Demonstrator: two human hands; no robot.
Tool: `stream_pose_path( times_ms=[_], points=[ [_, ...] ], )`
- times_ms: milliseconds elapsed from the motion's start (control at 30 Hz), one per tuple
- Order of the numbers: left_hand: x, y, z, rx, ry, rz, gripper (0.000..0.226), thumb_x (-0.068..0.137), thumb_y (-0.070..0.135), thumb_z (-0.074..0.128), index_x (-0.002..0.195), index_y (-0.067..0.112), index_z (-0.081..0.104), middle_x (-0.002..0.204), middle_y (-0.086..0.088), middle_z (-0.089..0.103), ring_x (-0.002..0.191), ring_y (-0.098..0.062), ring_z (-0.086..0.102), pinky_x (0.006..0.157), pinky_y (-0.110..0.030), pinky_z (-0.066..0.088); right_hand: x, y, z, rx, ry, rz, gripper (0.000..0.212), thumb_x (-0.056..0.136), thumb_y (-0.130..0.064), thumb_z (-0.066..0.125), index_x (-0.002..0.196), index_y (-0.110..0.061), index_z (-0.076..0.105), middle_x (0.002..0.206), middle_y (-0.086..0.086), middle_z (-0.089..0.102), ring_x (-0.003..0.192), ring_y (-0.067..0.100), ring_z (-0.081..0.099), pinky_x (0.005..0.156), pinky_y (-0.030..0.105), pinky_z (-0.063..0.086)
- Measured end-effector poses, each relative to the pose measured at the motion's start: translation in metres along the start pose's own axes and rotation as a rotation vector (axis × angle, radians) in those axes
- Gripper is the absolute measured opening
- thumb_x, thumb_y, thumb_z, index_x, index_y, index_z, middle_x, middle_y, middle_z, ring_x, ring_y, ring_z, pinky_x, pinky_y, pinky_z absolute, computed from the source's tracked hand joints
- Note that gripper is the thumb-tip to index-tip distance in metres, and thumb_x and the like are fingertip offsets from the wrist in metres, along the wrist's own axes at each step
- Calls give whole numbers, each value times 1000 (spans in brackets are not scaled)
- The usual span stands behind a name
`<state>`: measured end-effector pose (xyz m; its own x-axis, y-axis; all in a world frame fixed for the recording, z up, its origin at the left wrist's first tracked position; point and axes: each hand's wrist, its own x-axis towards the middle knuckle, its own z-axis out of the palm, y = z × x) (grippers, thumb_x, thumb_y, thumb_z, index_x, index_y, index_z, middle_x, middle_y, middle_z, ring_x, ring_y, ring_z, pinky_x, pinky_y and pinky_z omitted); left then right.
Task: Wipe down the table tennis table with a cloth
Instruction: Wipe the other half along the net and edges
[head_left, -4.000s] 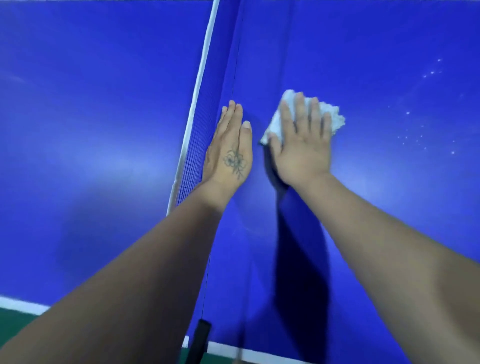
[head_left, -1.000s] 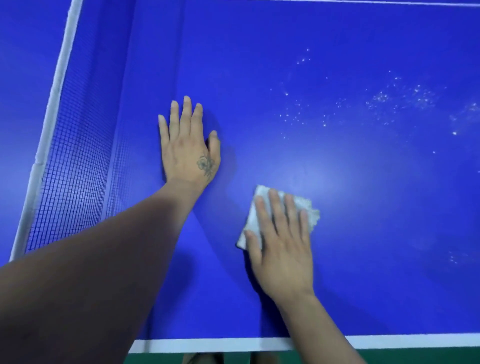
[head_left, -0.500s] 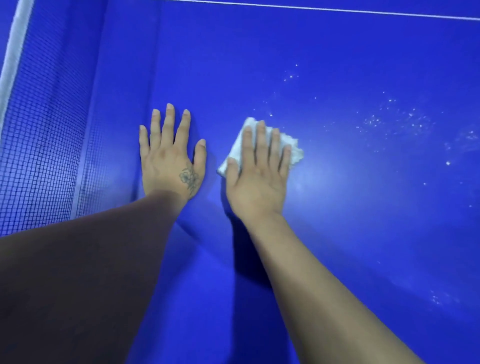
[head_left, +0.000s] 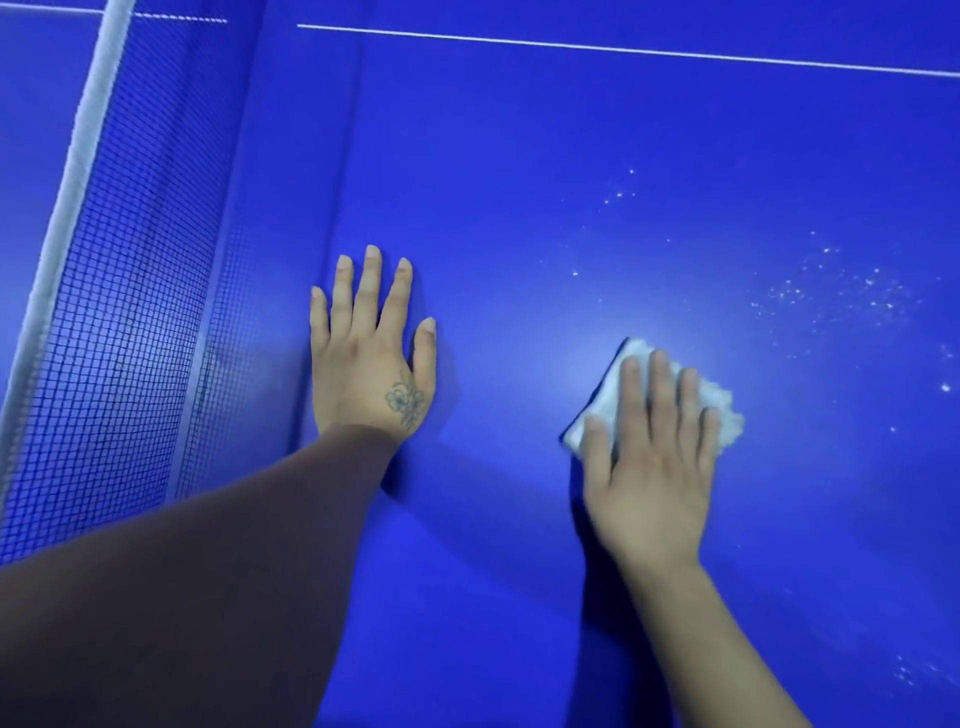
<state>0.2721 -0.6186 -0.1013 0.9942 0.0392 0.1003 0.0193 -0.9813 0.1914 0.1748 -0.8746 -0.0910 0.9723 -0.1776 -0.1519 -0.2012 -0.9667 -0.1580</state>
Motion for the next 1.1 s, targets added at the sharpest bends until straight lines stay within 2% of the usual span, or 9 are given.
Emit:
stream_pose_path(
  times_ms=[167,300,433,567,700,833,967,1100],
  points=[
    [1,0,1,9,-23,-11,59,112,41,33,168,22,33,178,-6,23,166,-30,13,133,-56,11,105,-32,0,64,103,161,70,109,-50,23,170,-18,15,178,7,12,165,32,6,131,59,6],
    [1,-1,3,6,-28,-11,58,112,36,33,168,22,34,178,-5,23,166,-30,13,133,-56,10,144,-96,4,87,58,34,73,107,-52,22,171,-19,10,179,6,4,165,31,-1,131,58,0],
    [1,-2,2,6,-41,-6,57,112,33,27,168,22,34,178,-4,22,166,-30,13,133,-56,11,98,-134,13,68,56,-202,69,108,-49,30,171,-21,18,179,4,11,165,28,5,131,55,6],
    [0,-1,0,-8,-36,-17,56,112,31,26,167,22,36,178,-3,24,166,-29,13,133,-55,12,27,-99,10,42,-30,-315,67,110,-47,34,171,-26,14,179,-3,4,166,22,-2,132,53,10],
    [0,-2,1,-9,-53,-25,57,112,33,25,167,22,35,178,-2,22,166,-28,12,134,-54,11,8,-34,0,5,-42,-163,69,108,-48,33,171,-27,14,179,-2,6,166,23,-1,133,54,7],
    [0,-1,1,1,-44,-29,56,113,34,26,167,22,35,178,-3,23,167,-28,12,134,-54,11,66,1,-10,23,20,21,66,111,-51,26,171,-26,15,179,1,7,165,26,2,132,55,6],
    [1,-2,2,-5,-30,-28,56,113,34,29,167,21,37,178,-4,24,166,-28,13,133,-55,12,168,-10,-15,64,101,132,70,108,-53,22,170,-23,16,179,5,9,165,30,3,131,57,3],
    [1,-2,3,4,-17,-22,55,113,33,30,166,21,38,177,-4,26,166,-29,15,133,-55,14,254,-53,-23,89,32,120,73,106,-54,20,171,-24,7,179,3,-1,165,29,-6,131,56,-4]
  ],
)
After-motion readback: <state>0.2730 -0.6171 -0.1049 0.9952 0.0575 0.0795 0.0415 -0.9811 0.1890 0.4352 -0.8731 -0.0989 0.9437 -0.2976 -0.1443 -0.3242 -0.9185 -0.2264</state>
